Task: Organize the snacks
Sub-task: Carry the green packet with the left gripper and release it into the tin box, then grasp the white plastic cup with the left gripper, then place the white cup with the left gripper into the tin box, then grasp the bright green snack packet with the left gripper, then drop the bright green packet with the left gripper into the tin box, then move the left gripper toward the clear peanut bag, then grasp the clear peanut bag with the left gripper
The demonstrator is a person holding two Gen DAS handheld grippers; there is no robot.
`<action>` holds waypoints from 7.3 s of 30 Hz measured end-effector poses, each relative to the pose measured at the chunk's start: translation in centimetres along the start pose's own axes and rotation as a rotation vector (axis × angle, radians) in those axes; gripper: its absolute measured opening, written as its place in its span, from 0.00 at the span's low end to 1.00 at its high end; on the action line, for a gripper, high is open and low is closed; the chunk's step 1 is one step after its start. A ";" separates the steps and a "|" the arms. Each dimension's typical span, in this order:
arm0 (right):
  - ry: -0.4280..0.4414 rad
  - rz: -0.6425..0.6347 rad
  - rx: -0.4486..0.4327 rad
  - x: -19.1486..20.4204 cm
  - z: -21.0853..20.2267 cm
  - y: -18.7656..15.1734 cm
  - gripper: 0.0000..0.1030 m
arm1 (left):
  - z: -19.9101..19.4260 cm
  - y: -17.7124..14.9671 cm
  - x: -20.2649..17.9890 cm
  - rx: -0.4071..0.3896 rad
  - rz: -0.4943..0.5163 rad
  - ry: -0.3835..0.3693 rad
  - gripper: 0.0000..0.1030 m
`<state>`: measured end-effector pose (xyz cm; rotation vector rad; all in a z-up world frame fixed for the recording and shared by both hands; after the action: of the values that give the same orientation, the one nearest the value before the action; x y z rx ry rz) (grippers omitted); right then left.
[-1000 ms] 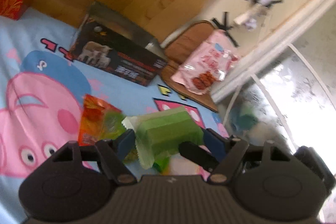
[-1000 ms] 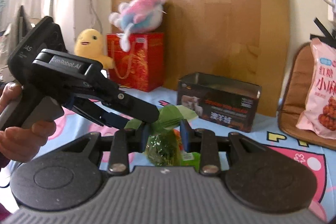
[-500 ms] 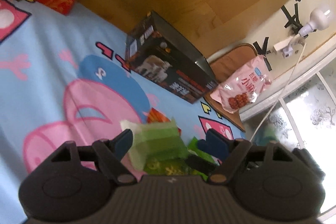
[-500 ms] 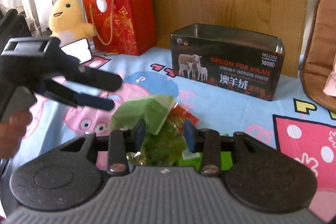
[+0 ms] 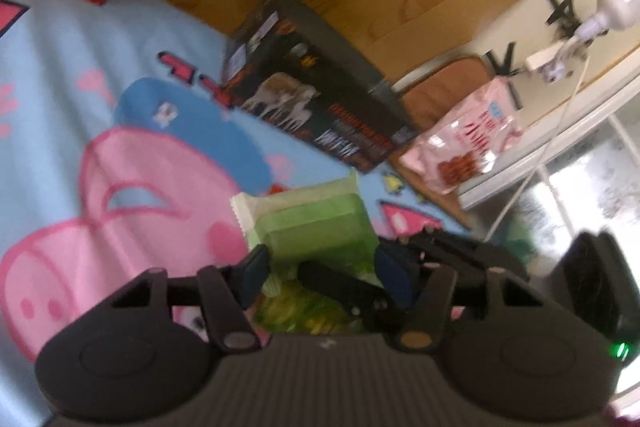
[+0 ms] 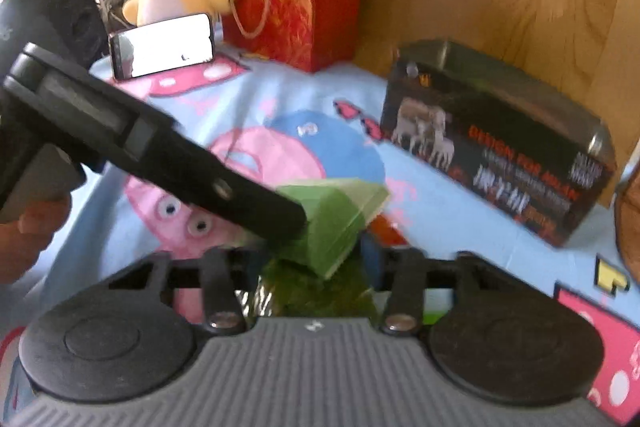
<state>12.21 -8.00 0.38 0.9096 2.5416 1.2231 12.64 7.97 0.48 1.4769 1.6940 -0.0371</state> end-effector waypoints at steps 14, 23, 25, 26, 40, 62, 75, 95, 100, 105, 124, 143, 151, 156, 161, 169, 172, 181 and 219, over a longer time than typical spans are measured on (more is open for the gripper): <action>-0.175 0.056 -0.239 -6.7 -4.6 5.3 0.32 | 3.6 11.4 -8.7 -0.124 0.153 -0.004 0.69; -0.194 0.225 -0.225 -11.3 -6.9 3.0 0.36 | 2.6 6.8 -6.8 -0.068 0.158 -0.047 0.69; -0.175 0.263 -0.242 -10.6 -9.0 0.2 0.37 | 2.8 4.6 -6.7 -0.018 0.171 -0.075 0.69; -0.153 0.288 -0.257 -10.3 -10.2 -1.3 0.38 | 3.0 3.3 -7.0 0.005 0.188 -0.087 0.69; -0.065 0.460 -0.322 -2.0 -14.8 -13.3 0.49 | 5.3 -7.0 -11.8 0.190 0.368 -0.071 0.74; -0.212 0.248 -0.332 -2.2 -13.4 -10.7 0.47 | 5.9 -4.7 -15.1 0.149 0.353 -0.023 0.62; -0.209 0.095 -0.405 -9.3 -10.5 -2.8 0.44 | 8.9 5.2 -15.7 0.042 0.306 0.051 0.63; -0.226 0.234 -0.465 -12.6 -10.5 -1.9 0.45 | 7.3 8.2 -12.3 -0.059 0.220 0.105 0.68; -0.097 0.327 -0.399 -9.8 -11.4 -5.9 0.47 | 6.0 3.1 -10.3 0.005 0.231 0.108 0.74; 0.059 0.333 -0.276 -5.0 -10.2 -8.7 0.74 | 8.1 -0.6 -9.5 0.100 0.270 0.173 0.77; -0.219 0.328 -0.237 -1.8 -11.9 -12.0 0.69 | 4.2 -4.5 -9.4 0.096 0.143 0.080 0.82; -0.198 0.056 -0.209 -0.2 -8.0 -8.3 0.55 | 4.2 -2.8 -11.1 0.034 0.165 0.082 0.51; -0.244 -0.021 -0.328 -1.9 -9.4 -3.7 0.55 | 3.2 3.7 -13.1 -0.051 0.212 0.069 0.54; -0.258 -0.020 -0.386 -6.2 -7.6 1.5 0.58 | 5.8 11.0 -14.1 -0.137 0.259 0.190 0.80; -0.319 0.046 -0.326 -10.6 -4.3 4.8 0.70 | 6.7 11.7 -11.1 -0.138 0.248 0.307 0.77; -0.087 0.280 -0.332 -8.8 -9.8 -3.7 0.72 | 1.9 4.9 -5.2 -0.116 0.198 0.314 0.75; 0.003 0.365 -0.293 -7.3 -11.1 -6.5 0.72 | -0.5 2.6 -3.8 -0.116 0.165 0.319 0.71; 0.036 0.422 -0.288 -1.4 -14.9 -11.3 0.71 | -4.6 -5.7 -4.2 -0.039 0.173 0.165 0.69; -0.192 0.167 -0.183 5.1 -10.3 -13.2 0.42 | 2.0 -10.9 -10.3 0.115 0.300 0.095 0.44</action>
<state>-1.97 -17.90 -2.39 1.1532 2.2029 1.3182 4.01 -4.53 0.11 1.8309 1.5478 0.1002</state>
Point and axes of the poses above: each gripper's, at about its wrist camera, not at the fingertips, and z roughly the way its jaws point, x to its left, y to its top, the point moved 1 cm from there along z, roughly the way its jaws point, and after that the axes turned 11 degrees about y, right-handed, at the moved point
